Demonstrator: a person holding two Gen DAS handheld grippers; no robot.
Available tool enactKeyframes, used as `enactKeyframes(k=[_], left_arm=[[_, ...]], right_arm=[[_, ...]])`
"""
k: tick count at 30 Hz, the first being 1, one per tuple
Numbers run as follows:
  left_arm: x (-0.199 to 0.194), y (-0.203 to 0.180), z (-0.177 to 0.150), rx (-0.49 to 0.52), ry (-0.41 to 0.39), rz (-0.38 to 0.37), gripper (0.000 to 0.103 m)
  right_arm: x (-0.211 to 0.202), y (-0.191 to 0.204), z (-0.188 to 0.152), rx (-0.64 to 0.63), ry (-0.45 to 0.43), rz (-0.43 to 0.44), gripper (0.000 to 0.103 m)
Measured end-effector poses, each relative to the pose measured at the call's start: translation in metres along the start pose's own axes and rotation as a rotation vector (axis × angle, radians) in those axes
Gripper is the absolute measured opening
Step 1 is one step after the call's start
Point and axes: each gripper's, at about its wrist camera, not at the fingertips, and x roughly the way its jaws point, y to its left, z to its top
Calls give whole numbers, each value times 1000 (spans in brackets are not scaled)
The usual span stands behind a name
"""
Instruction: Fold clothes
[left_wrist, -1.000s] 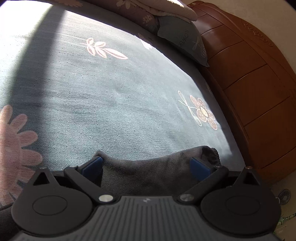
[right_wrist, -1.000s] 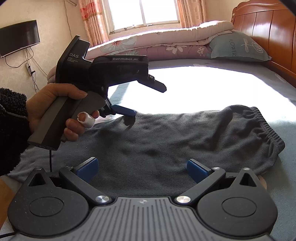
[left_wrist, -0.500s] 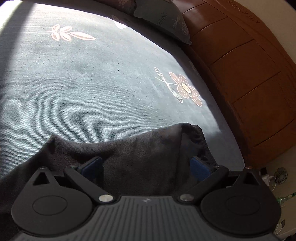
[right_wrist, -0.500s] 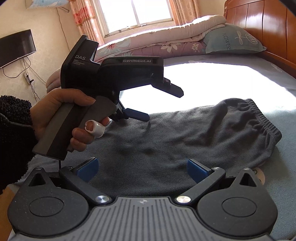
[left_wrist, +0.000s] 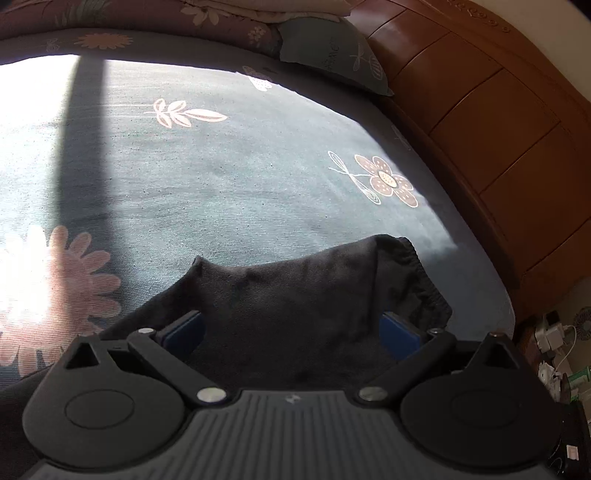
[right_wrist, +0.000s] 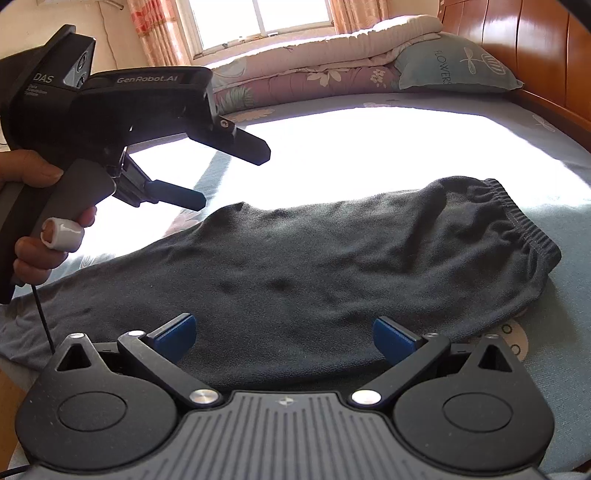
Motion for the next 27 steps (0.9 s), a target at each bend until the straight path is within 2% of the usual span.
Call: enactKeyframes(k=[5,12,16,20,23,27], left_arm=[[-36,20,-34,-38,-10,31,100],[-53,66,-91,-182,-62,44,100],[-53,72,-122,-134,-97,117,100],[-68,62,-143,-73,-152,140,100],[-77,54,-155,-23,-206,199,101],[-74,49,-168,3,-181,272,101]], right_arm=[[7,2,-1,-15,10,-24,103],[17,11,-1,-65,9,-59,103],[28,15,-1,-90,34,-91,103],[37,22,-5,-149,54,-137,103],[41,26,-8,-183,52,-160,103],[40,25,-9,-181,48,-158,103]])
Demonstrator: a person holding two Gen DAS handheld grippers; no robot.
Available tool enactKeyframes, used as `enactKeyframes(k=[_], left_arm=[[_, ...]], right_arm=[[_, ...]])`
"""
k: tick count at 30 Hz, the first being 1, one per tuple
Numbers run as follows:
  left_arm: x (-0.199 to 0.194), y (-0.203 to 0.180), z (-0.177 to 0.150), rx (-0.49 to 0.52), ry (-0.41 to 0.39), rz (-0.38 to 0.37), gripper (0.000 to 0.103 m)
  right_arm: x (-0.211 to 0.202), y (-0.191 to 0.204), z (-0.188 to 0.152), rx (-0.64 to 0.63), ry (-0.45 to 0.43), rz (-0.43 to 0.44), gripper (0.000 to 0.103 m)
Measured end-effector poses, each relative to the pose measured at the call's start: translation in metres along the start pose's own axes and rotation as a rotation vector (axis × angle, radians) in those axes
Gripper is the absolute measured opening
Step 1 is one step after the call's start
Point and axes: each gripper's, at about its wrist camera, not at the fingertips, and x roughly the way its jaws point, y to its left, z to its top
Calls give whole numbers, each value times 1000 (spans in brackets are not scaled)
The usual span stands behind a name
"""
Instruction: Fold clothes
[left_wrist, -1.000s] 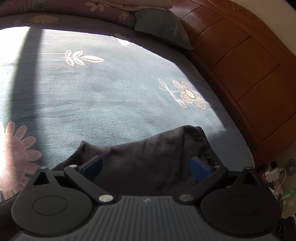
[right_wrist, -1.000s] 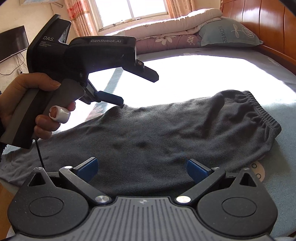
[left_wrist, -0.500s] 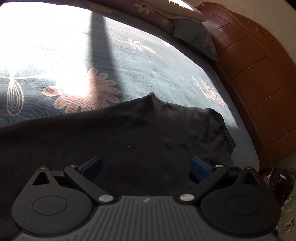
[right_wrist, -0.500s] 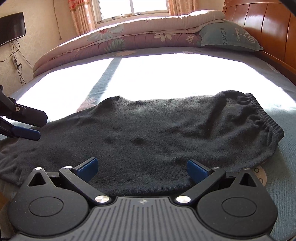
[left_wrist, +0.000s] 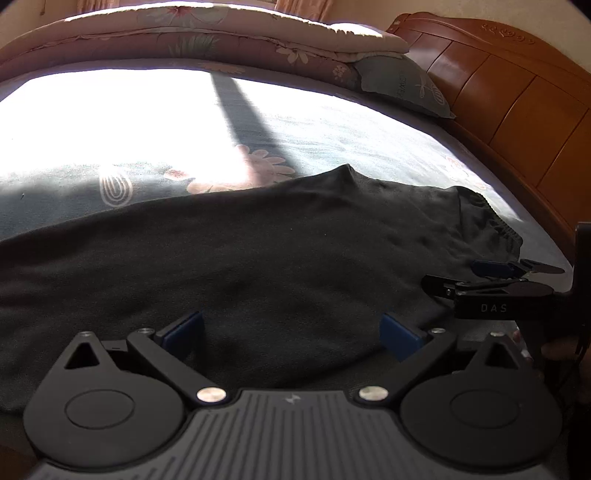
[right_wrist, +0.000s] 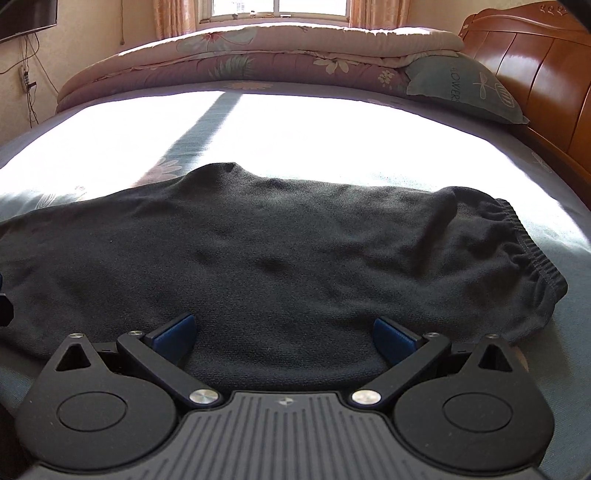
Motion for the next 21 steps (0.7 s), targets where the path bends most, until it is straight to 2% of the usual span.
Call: enactKeyframes(k=[7,11,14,18,21], left_arm=[[-14,-26,1,169,-26,46,101],[-3,-24,-1,144,6,28,101],[6,-21,-9,129,52,42,101],[-2,-24,-9,186,17,53,101],[0,-17,-6,161,24,72,101]], right_arm=[[1,1,1,-2,-5,-3,103],[1,1,0,1,-7,-4,103],[1,1,-1,-1,-10,-4,103],[0,1,0,-2,-8,-7,103],[0,2,0,-4,-9,-10,103]])
